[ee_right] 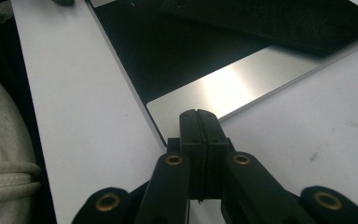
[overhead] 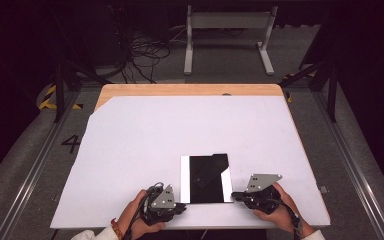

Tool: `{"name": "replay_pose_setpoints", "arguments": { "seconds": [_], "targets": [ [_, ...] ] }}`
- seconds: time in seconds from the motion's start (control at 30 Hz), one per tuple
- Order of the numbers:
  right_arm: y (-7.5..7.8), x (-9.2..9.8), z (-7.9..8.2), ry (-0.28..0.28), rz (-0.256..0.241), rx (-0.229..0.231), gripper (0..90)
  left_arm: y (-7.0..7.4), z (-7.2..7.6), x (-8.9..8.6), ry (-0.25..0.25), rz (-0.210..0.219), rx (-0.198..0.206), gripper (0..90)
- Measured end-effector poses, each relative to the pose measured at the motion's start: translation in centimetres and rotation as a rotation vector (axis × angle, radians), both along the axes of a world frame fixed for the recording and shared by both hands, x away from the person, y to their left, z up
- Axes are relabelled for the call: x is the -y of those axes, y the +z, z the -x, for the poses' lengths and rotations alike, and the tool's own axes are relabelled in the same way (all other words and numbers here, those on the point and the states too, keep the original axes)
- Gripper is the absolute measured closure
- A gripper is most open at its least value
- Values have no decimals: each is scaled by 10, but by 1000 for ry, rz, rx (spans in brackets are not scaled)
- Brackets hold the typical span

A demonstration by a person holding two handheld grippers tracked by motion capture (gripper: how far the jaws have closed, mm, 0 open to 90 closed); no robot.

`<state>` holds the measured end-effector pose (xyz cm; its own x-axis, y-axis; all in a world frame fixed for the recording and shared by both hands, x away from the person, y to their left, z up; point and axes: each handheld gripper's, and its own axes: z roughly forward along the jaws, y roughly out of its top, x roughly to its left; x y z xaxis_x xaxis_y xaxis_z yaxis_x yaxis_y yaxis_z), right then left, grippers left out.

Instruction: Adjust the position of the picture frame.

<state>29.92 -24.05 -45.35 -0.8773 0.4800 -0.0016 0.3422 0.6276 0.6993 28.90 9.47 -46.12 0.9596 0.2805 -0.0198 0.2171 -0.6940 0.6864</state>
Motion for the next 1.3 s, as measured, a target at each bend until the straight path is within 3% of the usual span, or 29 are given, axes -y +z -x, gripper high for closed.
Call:
{"name": "replay_pose_setpoints", "arguments": {
  "seconds": [0.07,0.67,0.77,0.9,1.0,1.07,1.13,1.3],
  "targets": [
    [0,-2,1,0,-3,-3,900,-1,-4,-4,32,6,-4,851],
    [-1,-17,6,-6,-7,1,900,-1,-19,-16,94,-15,42,898],
    [-1,-16,5,-13,-8,8,850,-1,-21,-16,104,-14,51,898],
    [3,-11,-4,-53,-6,47,878,0,-22,-16,106,-19,55,898],
    [11,2,-23,-139,-27,94,900,-1,-24,-17,132,-33,79,881],
    [14,9,-33,-187,-47,101,900,-1,-27,-18,142,-16,61,890],
    [14,14,-42,-220,-41,127,900,-1,-28,-17,146,-16,67,897],
    [15,17,-65,-286,-55,141,900,-1,-28,-17,152,-16,57,893]
  ]
}}
